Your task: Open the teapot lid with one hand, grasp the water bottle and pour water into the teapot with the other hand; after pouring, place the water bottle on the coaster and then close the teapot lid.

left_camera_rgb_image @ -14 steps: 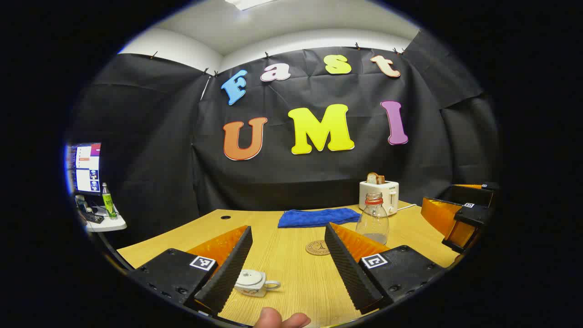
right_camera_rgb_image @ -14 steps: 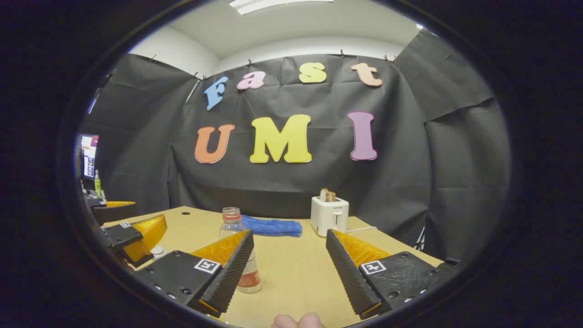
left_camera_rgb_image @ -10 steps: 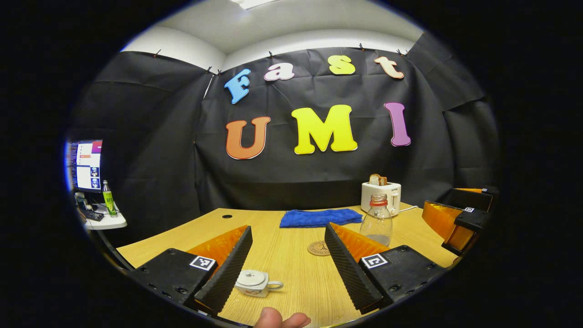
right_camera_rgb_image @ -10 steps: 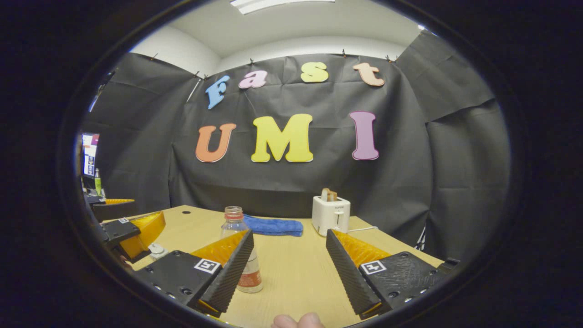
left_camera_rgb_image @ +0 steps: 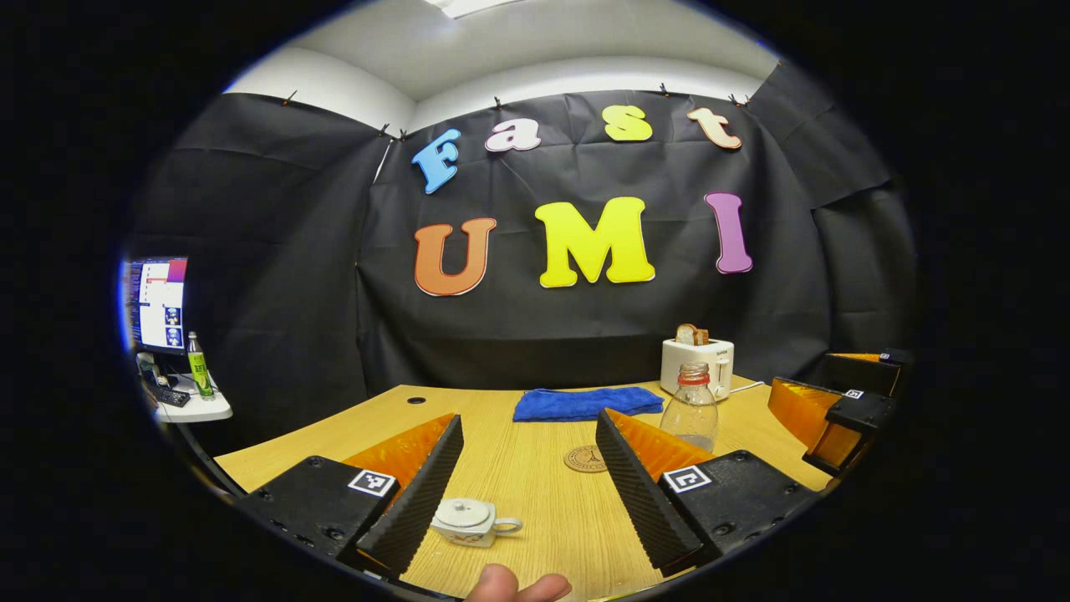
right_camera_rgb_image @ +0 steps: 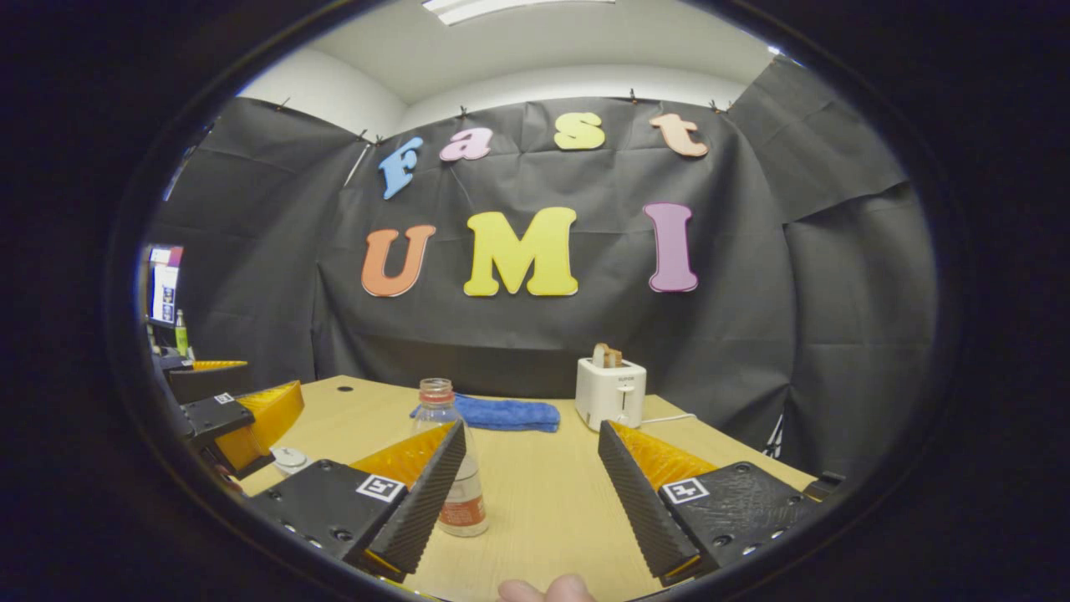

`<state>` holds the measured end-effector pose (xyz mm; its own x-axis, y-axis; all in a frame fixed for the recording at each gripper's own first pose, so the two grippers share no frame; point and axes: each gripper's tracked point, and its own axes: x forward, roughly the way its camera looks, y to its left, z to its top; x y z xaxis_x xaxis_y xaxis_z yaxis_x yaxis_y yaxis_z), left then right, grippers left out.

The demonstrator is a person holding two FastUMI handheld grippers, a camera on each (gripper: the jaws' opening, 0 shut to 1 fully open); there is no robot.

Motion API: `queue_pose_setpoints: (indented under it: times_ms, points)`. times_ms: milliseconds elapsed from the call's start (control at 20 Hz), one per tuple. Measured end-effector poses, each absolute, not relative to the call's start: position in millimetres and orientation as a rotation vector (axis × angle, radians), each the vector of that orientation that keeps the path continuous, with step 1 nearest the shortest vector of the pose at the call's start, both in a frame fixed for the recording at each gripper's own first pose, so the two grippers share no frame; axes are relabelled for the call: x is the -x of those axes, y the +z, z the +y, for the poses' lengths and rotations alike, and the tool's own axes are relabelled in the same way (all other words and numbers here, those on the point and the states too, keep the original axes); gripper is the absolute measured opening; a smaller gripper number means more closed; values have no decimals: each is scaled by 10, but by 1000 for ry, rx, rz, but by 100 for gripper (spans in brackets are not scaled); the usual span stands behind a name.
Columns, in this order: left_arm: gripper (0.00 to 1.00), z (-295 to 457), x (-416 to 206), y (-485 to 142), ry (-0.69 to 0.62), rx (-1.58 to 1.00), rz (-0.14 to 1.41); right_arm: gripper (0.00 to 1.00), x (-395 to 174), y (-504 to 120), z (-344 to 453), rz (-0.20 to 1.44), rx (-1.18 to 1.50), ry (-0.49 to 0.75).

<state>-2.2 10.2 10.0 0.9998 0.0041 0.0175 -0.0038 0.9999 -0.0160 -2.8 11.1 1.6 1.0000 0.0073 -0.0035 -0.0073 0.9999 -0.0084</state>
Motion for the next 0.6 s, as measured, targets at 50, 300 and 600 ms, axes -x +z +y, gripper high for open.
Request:
queue_pose_setpoints:
  times_ms: [50, 300, 600]
  points:
    - [100, 121, 32, 106, 7, 18, -21, 95, 27, 18, 121, 2, 8, 9]
    - [100, 190, 39, 124, 19, 25, -24, 95, 36, 28, 174, 1, 3, 16]
    - [100, 174, 37, 126, 15, 24, -26, 96, 51, 15, 170, 0, 0, 20]
